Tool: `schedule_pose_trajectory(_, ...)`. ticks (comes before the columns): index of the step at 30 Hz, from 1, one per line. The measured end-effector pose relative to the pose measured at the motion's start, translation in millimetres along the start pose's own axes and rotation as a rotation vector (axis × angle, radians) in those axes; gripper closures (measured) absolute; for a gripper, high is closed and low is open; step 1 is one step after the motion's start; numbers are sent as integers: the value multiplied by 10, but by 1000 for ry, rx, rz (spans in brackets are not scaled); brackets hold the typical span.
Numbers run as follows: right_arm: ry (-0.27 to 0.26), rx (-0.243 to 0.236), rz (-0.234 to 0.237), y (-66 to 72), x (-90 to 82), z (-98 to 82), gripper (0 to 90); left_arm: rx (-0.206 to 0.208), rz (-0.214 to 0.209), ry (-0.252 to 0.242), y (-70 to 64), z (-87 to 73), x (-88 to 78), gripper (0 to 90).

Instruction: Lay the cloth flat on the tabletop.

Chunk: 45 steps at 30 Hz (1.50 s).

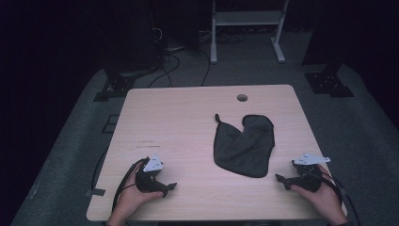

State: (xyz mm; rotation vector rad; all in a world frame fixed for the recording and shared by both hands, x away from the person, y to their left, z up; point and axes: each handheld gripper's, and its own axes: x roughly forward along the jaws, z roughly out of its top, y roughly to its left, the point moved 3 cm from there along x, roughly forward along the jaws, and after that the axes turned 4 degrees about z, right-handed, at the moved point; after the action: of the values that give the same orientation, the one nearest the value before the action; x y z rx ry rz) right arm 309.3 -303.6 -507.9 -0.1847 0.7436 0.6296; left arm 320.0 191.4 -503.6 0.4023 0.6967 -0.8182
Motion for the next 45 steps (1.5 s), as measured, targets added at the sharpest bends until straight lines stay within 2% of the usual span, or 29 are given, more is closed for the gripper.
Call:
schedule_pose_trajectory(6, 0, 0, 0, -1, 2, 2, 93, -6, -1, -8, 23, 5, -37, 120)
schedule_pose_trajectory(15, 0, 0, -1, -6, 11, 11, 93, -30, -27, -42, -9, 188, -53, 133)
schedule_pose_trajectory(20, 1, -1, 1, -8, 13, 14, 93, -40, -44, -51, -28, 343, -1, 138)
schedule_pose_trajectory(28, 2, -2, 2, -10, 16, 17, 93, -31, -64, -72, -84, 592, 80, 140)
schedule_pose_trajectory(38, 2, -2, 2, -10, 16, 18, 93, -1, -87, -103, -171, 945, 217, 142)
schedule_pose_trajectory(39, 2, -2, 2, -10, 16, 18, 93, 11, -89, -102, -173, 984, 231, 142)
schedule_pose_trajectory(45, 2, -2, 3, -10, 17, 18, 93, 34, -111, -120, -235, 1230, 366, 142)
